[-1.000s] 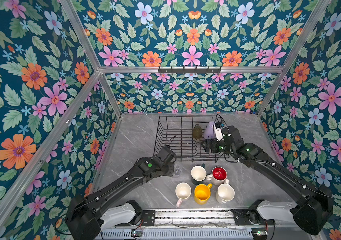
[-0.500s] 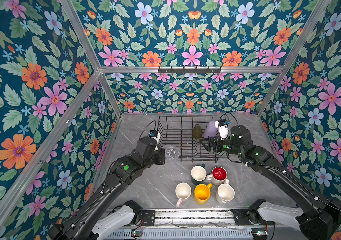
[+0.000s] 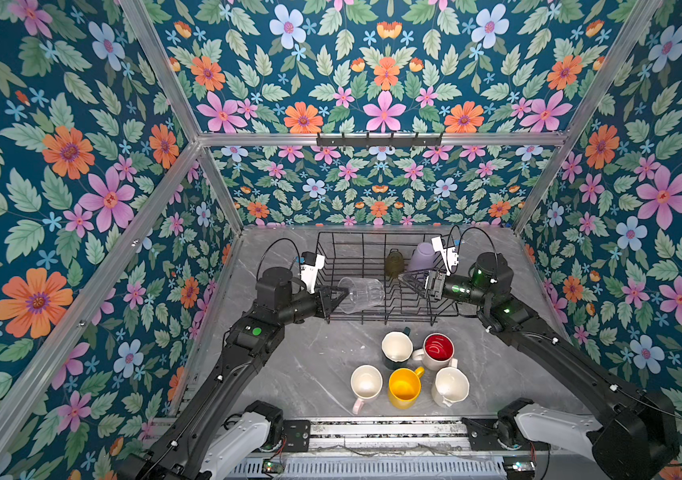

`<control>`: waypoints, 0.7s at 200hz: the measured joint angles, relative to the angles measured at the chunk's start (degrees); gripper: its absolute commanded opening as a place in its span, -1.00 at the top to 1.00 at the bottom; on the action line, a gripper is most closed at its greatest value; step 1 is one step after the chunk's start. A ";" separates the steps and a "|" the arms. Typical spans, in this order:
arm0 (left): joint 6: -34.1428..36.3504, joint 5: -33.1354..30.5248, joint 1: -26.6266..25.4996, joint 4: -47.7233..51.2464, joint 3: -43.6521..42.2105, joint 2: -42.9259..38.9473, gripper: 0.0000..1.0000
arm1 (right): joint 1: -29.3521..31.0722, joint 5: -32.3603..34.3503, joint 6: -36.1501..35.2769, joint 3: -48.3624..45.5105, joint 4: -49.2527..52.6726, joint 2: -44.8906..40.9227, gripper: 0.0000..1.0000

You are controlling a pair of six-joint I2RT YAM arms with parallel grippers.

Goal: Load the cups into the dish rack
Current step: 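Lift the clear tumbler above the rack while the right gripper approaches, then grasp the clear tumbler's closed end with the right gripper, holding with left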

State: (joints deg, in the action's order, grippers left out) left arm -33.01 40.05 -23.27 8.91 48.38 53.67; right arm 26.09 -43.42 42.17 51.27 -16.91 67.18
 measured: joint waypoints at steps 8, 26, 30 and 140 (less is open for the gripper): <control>-0.35 1.31 0.00 -1.99 -0.44 0.00 1.00 | 0.17 -1.03 0.33 0.02 -1.62 0.48 -0.95; -1.88 4.02 0.00 -6.32 -1.49 -0.07 1.00 | 1.18 -2.93 1.31 0.42 -4.02 1.88 -0.95; -2.23 4.44 0.00 -6.99 -1.62 -0.07 1.00 | 1.46 -3.23 1.33 0.52 -4.37 2.16 -0.95; -6.38 9.81 0.22 -16.94 -3.23 0.50 1.00 | 7.89 -10.56 4.11 3.48 -11.58 9.60 -0.95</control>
State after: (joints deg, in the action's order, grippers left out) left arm -39.40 49.87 -23.05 -8.03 45.15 54.17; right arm 33.98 -53.98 46.28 54.74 -28.49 76.77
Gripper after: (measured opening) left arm 0.083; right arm 0.973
